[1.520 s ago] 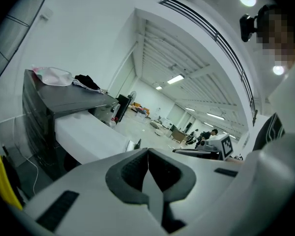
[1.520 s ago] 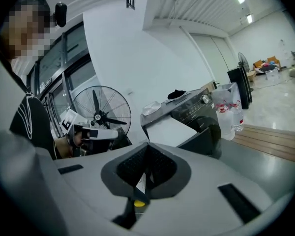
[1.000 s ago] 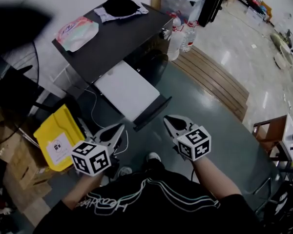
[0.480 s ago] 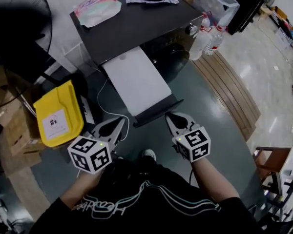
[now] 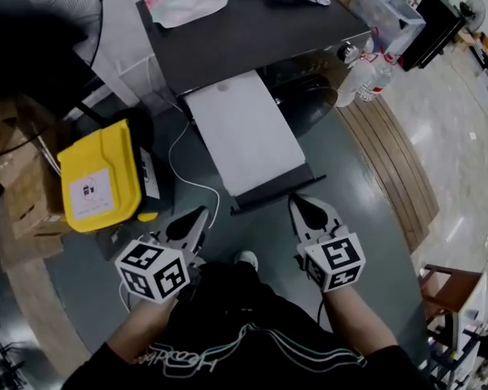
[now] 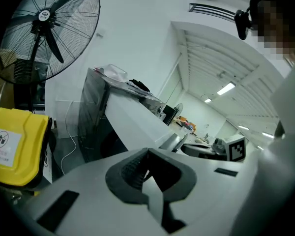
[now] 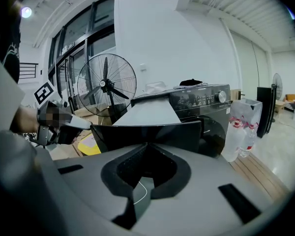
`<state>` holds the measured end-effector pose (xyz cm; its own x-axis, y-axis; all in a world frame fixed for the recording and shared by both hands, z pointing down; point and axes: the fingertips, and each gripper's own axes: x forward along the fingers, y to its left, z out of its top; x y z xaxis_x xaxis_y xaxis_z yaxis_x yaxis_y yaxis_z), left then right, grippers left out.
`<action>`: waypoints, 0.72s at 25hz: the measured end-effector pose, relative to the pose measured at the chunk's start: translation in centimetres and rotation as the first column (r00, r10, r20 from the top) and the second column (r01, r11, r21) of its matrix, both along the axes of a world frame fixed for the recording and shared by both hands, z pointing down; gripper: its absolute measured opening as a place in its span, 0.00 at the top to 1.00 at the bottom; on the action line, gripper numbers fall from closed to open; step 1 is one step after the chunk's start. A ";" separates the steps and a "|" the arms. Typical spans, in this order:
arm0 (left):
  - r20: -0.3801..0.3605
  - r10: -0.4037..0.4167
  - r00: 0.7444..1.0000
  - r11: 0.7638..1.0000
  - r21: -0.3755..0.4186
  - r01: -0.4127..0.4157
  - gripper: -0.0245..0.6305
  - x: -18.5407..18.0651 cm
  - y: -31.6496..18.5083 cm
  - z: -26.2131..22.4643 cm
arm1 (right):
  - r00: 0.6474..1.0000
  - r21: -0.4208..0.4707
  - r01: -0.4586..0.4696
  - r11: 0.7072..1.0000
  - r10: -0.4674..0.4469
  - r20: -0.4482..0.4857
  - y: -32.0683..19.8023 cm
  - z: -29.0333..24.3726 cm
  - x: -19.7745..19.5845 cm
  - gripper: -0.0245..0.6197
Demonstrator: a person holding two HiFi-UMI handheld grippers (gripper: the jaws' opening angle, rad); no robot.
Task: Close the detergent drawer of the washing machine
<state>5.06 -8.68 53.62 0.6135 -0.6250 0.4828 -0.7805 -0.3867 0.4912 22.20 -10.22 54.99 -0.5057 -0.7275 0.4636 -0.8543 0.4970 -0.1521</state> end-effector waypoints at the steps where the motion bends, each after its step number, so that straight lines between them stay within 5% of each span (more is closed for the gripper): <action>1: 0.001 -0.002 1.000 1.000 0.004 0.002 0.93 0.0 0.0 0.1 | 1.000 0.006 -0.003 1.000 0.003 0.001 -0.1 -0.1 0.0 0.92; 18: -0.031 -0.019 0.999 1.000 0.013 0.019 0.93 -0.1 -1.7 -0.5 | 0.999 0.000 -0.014 1.000 0.014 0.045 -1.7 -1.1 0.5 0.92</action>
<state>4.99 -10.41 53.12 0.6161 -0.6428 0.4552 -0.7722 -0.3789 0.5101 22.74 -11.94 53.93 -0.5158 -0.7352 0.4398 -0.8536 0.4849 -0.1905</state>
